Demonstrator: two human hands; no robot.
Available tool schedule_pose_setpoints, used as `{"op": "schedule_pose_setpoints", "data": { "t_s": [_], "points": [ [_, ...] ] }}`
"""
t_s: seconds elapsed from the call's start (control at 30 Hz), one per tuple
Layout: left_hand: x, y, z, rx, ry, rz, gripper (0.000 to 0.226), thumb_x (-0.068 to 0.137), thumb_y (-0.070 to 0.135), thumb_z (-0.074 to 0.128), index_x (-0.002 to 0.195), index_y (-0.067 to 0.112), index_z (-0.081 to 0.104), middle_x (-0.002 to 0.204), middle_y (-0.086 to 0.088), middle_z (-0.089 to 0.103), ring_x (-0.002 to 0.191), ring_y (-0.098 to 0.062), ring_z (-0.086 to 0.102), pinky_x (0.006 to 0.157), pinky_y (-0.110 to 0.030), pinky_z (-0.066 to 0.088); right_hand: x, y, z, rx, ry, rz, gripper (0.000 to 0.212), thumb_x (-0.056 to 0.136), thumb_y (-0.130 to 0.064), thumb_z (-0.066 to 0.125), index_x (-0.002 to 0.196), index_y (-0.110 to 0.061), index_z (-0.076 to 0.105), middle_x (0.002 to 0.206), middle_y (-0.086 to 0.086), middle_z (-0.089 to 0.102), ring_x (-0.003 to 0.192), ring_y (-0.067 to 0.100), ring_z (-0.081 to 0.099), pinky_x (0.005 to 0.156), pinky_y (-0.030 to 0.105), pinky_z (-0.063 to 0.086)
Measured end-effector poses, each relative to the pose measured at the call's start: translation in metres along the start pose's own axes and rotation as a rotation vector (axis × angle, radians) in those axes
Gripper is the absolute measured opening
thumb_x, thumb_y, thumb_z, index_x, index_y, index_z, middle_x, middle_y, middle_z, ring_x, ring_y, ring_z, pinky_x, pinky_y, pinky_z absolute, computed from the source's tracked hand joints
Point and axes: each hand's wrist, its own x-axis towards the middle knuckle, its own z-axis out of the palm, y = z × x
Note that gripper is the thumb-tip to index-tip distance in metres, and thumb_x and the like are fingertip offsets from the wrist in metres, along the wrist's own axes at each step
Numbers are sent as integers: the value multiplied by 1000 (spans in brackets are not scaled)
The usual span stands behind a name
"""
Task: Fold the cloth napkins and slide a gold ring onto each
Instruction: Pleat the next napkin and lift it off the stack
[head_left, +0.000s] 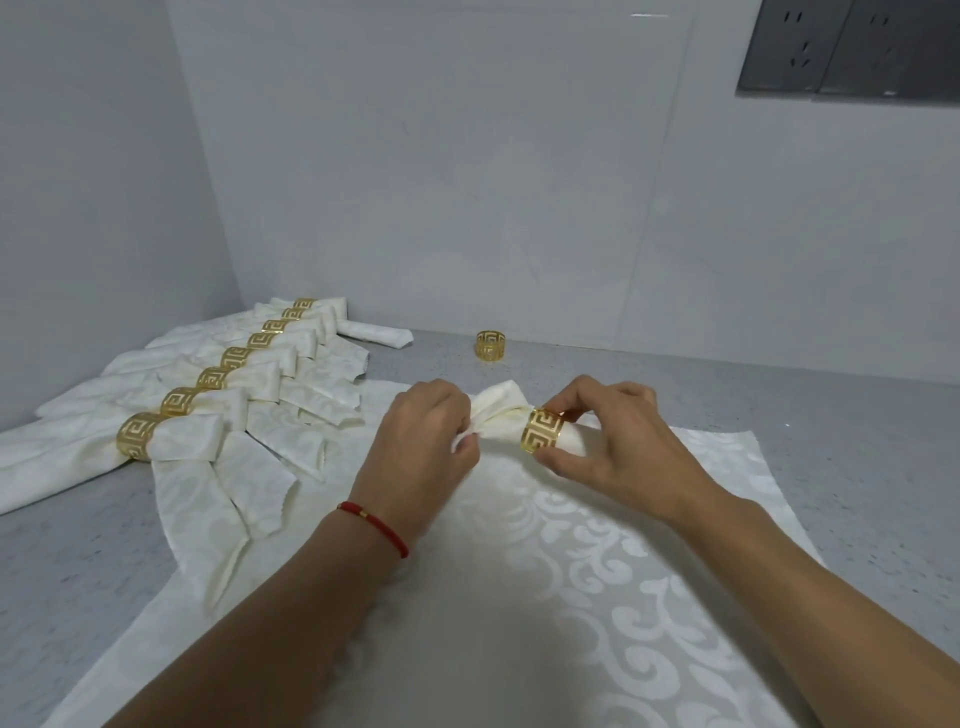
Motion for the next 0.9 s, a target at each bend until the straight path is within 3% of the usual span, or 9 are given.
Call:
{"op": "schedule_pose_setpoints", "data": {
  "t_s": [0.1, 0.2, 0.27, 0.4, 0.47, 0.57, 0.7, 0.83, 0.9],
  "points": [
    [-1, 6, 3, -22, 6, 37, 40, 61, -3, 76, 67, 17, 41, 71, 4, 43, 68, -13, 35, 65, -24, 27, 2, -4, 4, 81, 59, 51, 34, 80, -39, 83, 108, -30, 66, 100, -21, 71, 104, -9, 61, 96, 23, 48],
    [-2, 7, 6, -65, -16, 78, 40, 59, -8, 73, 66, 15, 41, 72, 0, 48, 66, -13, 38, 63, -19, 23, 4, -3, -2, 204, 75, 104, 33, 77, -30, 89, 105, -28, 72, 100, -19, 74, 99, -5, 68, 93, 18, 52],
    [-3, 6, 5, -119, -41, 108, 34, 59, -10, 72, 65, 10, 45, 75, -3, 53, 65, -17, 45, 60, -21, 31, 5, -3, -7, 293, 51, 133, 32, 76, -25, 90, 104, -26, 74, 101, -17, 76, 99, -4, 69, 95, 21, 54],
    [-2, 7, 3, -172, -44, 151, 35, 58, -8, 73, 63, 10, 44, 100, -7, 71, 71, -24, 57, 60, -35, 49, 6, -2, -11, 340, 11, 140, 33, 76, -22, 90, 105, -26, 74, 105, -17, 77, 104, -2, 70, 103, 31, 53],
    [-1, 8, 1, -178, -42, 199, 35, 57, -9, 71, 62, 10, 42, 95, -5, 73, 65, -26, 54, 53, -38, 49, 6, -1, -12, 346, 10, 128, 34, 76, -21, 90, 106, -26, 75, 106, -17, 77, 106, -3, 69, 104, 33, 52],
    [1, 9, -2, -162, -28, 278, 31, 57, -6, 69, 67, 11, 45, 99, 3, 70, 66, -24, 52, 54, -35, 46, 7, 1, -14, 412, -9, 115, 35, 76, -16, 89, 108, -23, 74, 108, -14, 77, 107, 2, 71, 105, 37, 52],
    [0, 11, -5, -140, -53, 354, 19, 63, -4, 66, 81, 3, 68, 97, 10, 56, 74, -17, 50, 61, -27, 41, 7, 6, -20, 539, -103, 93, 40, 78, -3, 85, 114, -14, 73, 115, -4, 77, 114, 11, 70, 108, 41, 51],
    [1, 15, -6, -131, -48, 435, 13, 72, -3, 59, 66, 6, 53, 81, -3, 65, 75, -19, 49, 61, -29, 42, 9, 3, -26, 532, -222, 56, 41, 78, 0, 84, 116, -10, 71, 113, 0, 77, 112, 14, 72, 106, 35, 53],
    [0, 17, -7, -129, -8, 376, 17, 72, -6, 63, 67, 7, 52, 93, -7, 69, 75, -20, 52, 64, -26, 43, 12, 1, -28, 484, -204, 48, 39, 79, -6, 85, 114, -15, 72, 111, -3, 77, 108, 12, 73, 103, 35, 54]
  ]
}}
